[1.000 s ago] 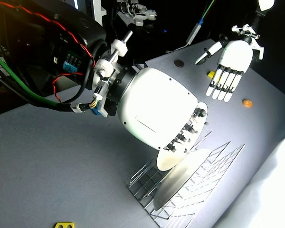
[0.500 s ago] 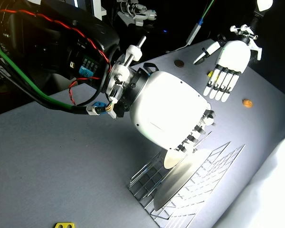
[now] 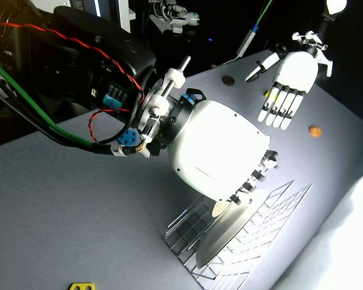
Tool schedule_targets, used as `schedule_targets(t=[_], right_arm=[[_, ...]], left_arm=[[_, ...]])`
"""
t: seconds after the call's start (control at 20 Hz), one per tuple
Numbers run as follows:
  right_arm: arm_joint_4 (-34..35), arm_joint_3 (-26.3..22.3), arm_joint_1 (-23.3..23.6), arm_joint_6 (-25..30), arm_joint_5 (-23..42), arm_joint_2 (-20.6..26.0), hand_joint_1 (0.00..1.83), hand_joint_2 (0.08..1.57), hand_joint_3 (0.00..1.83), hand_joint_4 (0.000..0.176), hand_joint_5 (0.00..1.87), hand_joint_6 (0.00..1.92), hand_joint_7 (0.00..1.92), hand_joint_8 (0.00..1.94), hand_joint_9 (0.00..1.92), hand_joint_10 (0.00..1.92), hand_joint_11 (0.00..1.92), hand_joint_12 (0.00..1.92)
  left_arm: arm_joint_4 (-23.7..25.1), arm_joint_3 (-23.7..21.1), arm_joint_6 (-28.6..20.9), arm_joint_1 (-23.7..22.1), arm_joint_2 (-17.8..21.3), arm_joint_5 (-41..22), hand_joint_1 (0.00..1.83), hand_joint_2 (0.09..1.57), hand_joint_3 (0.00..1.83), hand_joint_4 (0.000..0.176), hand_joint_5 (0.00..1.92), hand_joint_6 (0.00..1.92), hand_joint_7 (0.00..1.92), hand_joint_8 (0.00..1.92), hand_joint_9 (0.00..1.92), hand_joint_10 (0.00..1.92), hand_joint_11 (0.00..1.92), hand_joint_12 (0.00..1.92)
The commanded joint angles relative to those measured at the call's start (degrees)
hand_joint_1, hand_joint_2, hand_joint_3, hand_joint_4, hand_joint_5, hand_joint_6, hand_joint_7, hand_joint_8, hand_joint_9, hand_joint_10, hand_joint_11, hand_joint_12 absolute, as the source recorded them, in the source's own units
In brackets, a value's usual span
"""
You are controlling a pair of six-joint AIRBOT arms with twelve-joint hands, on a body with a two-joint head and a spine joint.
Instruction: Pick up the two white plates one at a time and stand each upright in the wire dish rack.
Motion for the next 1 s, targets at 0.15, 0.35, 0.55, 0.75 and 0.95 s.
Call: schedule_targets(t=[0.15, 0.35, 0.55, 0.75, 0.95], right_arm=[[-0.94, 0.78, 0.31, 0.86, 2.29, -0.72, 1.37, 1.11, 0.00, 0.000, 0.89, 1.09, 0.99, 0.95, 0.96, 1.12, 0.75, 1.32], [-0.94, 0.78, -0.58, 0.82, 2.71, -0.83, 1.37, 1.13, 0.00, 0.000, 0.86, 1.15, 0.95, 1.01, 0.92, 1.18, 0.70, 1.35], [-0.94, 0.91, -1.18, 0.65, 3.25, -0.80, 1.37, 1.12, 0.00, 0.000, 0.88, 1.11, 0.97, 0.98, 0.95, 1.13, 0.73, 1.32], [-1.09, 0.96, -1.68, 0.56, 3.33, -0.88, 1.37, 1.12, 0.00, 0.000, 0.88, 1.12, 0.96, 0.98, 0.93, 1.16, 0.71, 1.35], [-1.41, 0.99, -2.00, 0.56, 3.32, -1.16, 1.37, 1.13, 0.00, 0.000, 0.86, 1.15, 0.96, 1.00, 0.92, 1.17, 0.70, 1.37]], left_arm=[[-3.24, 0.46, 0.11, -0.12, 0.66, -0.87, 0.00, 1.08, 0.00, 0.000, 0.02, 0.00, 0.01, 0.00, 0.00, 0.00, 0.00, 0.00], [-3.08, 0.38, 0.11, -0.65, 0.68, -0.87, 0.00, 1.07, 0.00, 0.000, 0.04, 0.01, 0.04, 0.01, 0.01, 0.01, 0.00, 0.00], [-3.08, 0.30, 0.11, -0.67, 0.77, -0.88, 0.00, 1.07, 0.00, 0.000, 0.05, 0.01, 0.05, 0.01, 0.03, 0.01, 0.00, 0.00], [-3.08, 0.16, 0.11, -0.69, 0.83, -0.92, 0.00, 1.07, 0.00, 0.000, 0.05, 0.00, 0.04, 0.00, 0.02, 0.00, 0.00, 0.00], [-3.05, 0.13, 0.11, -0.84, 0.81, -0.92, 0.00, 1.07, 0.00, 0.000, 0.06, 0.00, 0.04, 0.00, 0.02, 0.00, 0.00, 0.00]])
